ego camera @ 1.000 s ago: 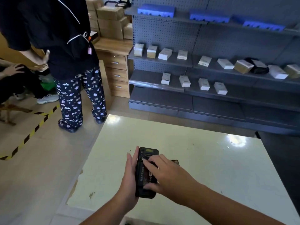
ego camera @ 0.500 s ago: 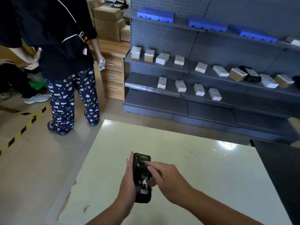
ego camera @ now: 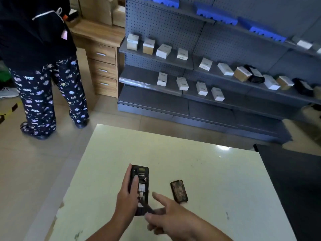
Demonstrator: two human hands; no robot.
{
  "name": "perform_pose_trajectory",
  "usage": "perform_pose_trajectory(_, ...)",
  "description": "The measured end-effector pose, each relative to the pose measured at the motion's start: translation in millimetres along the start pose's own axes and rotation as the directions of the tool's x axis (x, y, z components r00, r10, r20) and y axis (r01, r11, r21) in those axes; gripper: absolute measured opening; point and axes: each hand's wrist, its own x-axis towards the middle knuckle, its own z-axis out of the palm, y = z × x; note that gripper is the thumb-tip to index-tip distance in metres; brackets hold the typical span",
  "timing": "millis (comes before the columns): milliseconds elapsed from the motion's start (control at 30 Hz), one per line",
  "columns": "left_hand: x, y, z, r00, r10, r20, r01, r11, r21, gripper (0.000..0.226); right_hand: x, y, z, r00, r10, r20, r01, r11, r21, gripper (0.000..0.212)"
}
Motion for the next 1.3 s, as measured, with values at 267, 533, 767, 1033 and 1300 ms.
perform_pose_trajectory(267, 41.8, -51.3, -0.3, 0.997, -0.046, -0.054, 0.054, 0.985, 0.165, 0.083, 0.4, 67.0, -21.4, 0.939, 0.115, -0.324, -0.133, 0.990, -0.036, 0.046)
perform_pose_trajectory(533, 33.5, -71.0, 17.6, 0.983, 0.151, -0.108, -0.042, 0.749, 0.661, 0.078, 21.6, 71.7, -29.5, 0.765, -0.120, -0.632, -0.132, 0.932, -0.337, 0.049)
perform_pose_trajectory(767, 7.1, -38.2, 18.0, 0.942, 0.313, 0.124, -0.318, 0.709, 0.629, 0.060, 21.1, 48.0, -45.9, 0.690, -0.385, -0.613, -0.264, 0.655, -0.708, 0.044)
perform_pose_trajectory(1033, -26.2, -27.1, 30.6, 0.683, 0.433, 0.588, -0.721, 0.271, 0.637, 0.053, -16.9, 63.5, -85.2, 0.685, -0.446, -0.576, -0.370, 0.468, -0.802, 0.043)
perform_pose_trajectory(1300, -85.4, -20.1, 119.5, 0.542, 0.326, 0.775, -0.840, 0.201, 0.504, 0.052, -71.9, 123.1, -141.6, 0.630, -0.417, -0.655, -0.408, 0.540, -0.736, 0.045)
